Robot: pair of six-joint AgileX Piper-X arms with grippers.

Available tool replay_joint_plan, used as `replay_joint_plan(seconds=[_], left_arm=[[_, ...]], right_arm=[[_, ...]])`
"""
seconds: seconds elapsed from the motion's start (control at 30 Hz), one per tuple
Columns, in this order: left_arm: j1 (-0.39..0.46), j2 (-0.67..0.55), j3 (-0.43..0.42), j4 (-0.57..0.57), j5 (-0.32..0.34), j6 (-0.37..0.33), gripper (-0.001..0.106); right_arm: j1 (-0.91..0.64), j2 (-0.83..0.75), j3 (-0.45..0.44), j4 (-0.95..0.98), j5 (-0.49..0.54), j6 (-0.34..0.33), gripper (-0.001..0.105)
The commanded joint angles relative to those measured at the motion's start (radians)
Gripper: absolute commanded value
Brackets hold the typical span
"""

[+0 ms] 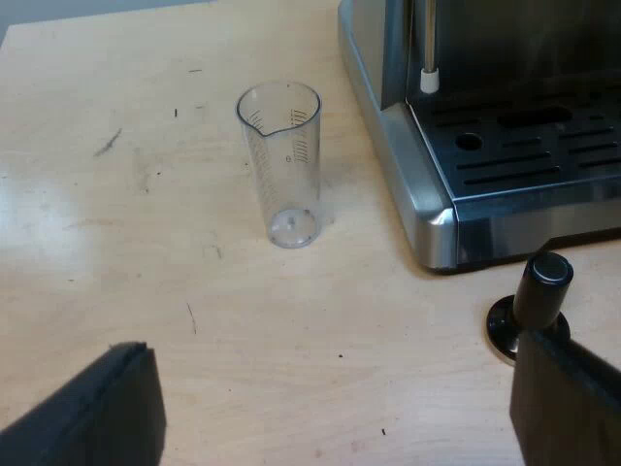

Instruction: Pour the beans into the coffee machine

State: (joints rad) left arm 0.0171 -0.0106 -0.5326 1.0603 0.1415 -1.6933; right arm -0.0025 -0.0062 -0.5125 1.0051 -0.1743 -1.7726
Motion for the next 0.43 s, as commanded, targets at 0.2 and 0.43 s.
replay_joint_plan(seconds=[0.2,0.43], left_arm=[[-0.003,-0.042,-0.002,-0.003,-0.010,0.001,0.085],[-0.003,-0.042,-0.002,-0.003,-0.010,0.001,0.085]], right_arm=[[-0.006,-0.046,0.000,0.002,-0.002,-0.003,0.064],[-0.006,-0.046,0.000,0.002,-0.002,-0.003,0.064]])
